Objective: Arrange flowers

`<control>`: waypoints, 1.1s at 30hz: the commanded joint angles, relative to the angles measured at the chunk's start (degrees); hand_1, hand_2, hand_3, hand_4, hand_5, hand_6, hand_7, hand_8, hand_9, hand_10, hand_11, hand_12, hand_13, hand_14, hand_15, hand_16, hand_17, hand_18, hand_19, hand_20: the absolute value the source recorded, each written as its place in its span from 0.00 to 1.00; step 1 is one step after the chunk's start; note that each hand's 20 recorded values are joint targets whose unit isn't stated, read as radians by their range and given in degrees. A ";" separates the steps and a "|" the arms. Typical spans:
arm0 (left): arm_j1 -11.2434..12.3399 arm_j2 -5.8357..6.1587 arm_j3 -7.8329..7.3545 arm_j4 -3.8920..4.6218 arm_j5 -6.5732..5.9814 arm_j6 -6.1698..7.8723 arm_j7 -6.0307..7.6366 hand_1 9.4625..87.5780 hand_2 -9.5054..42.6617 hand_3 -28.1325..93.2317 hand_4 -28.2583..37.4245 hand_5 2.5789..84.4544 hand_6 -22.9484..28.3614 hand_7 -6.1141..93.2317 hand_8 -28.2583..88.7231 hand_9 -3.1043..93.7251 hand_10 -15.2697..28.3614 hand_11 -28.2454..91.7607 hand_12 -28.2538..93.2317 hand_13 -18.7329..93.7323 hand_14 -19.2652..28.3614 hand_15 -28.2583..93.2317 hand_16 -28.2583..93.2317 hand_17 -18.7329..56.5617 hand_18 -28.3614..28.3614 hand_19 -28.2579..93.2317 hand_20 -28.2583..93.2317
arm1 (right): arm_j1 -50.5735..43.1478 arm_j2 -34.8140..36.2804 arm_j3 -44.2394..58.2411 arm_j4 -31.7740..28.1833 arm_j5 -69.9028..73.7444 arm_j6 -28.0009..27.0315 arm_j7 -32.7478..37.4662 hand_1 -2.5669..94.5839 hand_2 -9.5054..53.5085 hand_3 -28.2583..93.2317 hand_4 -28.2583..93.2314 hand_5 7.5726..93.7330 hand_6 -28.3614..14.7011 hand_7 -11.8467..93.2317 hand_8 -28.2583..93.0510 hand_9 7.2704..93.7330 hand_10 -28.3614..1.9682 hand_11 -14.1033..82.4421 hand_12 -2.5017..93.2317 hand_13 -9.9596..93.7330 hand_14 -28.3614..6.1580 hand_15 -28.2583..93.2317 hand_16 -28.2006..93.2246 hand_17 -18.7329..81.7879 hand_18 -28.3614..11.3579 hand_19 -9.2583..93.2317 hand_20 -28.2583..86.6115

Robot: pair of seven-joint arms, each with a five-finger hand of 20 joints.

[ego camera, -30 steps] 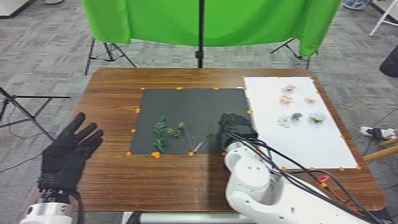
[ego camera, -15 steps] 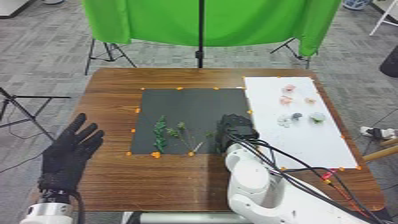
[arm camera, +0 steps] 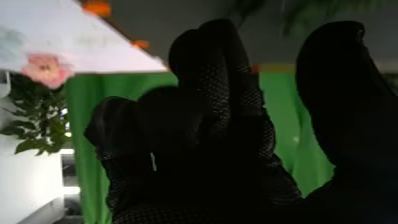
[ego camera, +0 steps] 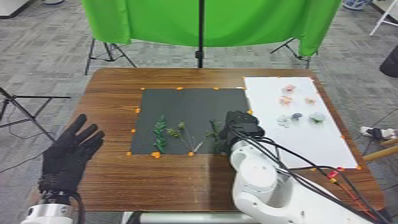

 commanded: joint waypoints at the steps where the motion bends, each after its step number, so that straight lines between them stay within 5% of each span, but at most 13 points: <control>1: 1.10 0.07 0.07 0.18 -0.40 0.24 1.08 0.19 0.29 0.91 0.10 0.38 0.60 0.16 0.16 0.34 0.77 0.40 0.29 0.34 0.93 0.55 0.16 0.10 0.96 0.66 0.25 | 3.02 7.88 6.56 -0.15 3.08 9.69 -0.68 0.43 0.00 0.85 0.04 0.72 0.50 0.29 0.14 0.69 0.30 0.72 0.24 0.73 0.40 0.91 0.40 0.54 0.00 1.00 0.63; 12: 0.63 1.09 0.79 0.50 -0.96 0.37 2.69 0.18 0.29 0.91 0.09 0.38 0.60 0.17 0.16 0.35 0.78 0.40 0.29 0.34 0.94 0.55 0.16 0.09 0.97 0.66 0.25 | -0.49 20.73 13.23 4.43 16.35 12.94 -9.83 0.41 0.00 0.88 0.00 0.51 0.53 0.29 0.13 0.50 0.27 0.74 0.21 0.57 0.40 0.90 0.36 0.40 0.03 0.87 0.59; 19: 0.77 0.01 0.27 0.47 -0.31 -0.05 1.65 0.18 0.28 0.91 0.08 0.38 0.60 0.17 0.15 0.35 0.78 0.40 0.29 0.34 0.95 0.55 0.16 0.09 0.97 0.67 0.24 | -5.66 23.50 14.81 5.44 15.69 11.22 -10.05 0.40 0.00 0.88 0.00 0.49 0.56 0.29 0.13 0.49 0.27 0.74 0.21 0.56 0.41 0.90 0.35 0.39 0.04 0.85 0.60; 24: 0.48 1.23 0.84 0.61 -1.24 0.49 2.37 0.18 0.28 0.91 0.08 0.38 0.60 0.17 0.15 0.35 0.78 0.40 0.29 0.34 0.95 0.55 0.16 0.09 0.97 0.67 0.24 | -5.38 23.06 13.43 6.83 15.59 10.69 -11.44 0.40 0.00 0.88 0.00 0.50 0.60 0.30 0.12 0.50 0.30 0.74 0.20 0.57 0.42 0.90 0.35 0.39 0.04 0.85 0.60; 33: 0.54 0.82 1.23 0.55 -0.92 0.32 2.13 0.18 0.28 0.91 0.08 0.38 0.60 0.17 0.15 0.35 0.78 0.40 0.30 0.34 0.95 0.55 0.16 0.09 0.97 0.67 0.24 | 0.27 21.77 6.21 8.33 9.20 12.49 -7.23 0.40 0.00 0.88 0.00 0.51 0.63 0.30 0.12 0.52 0.32 0.74 0.21 0.59 0.43 0.90 0.35 0.39 0.01 0.84 0.61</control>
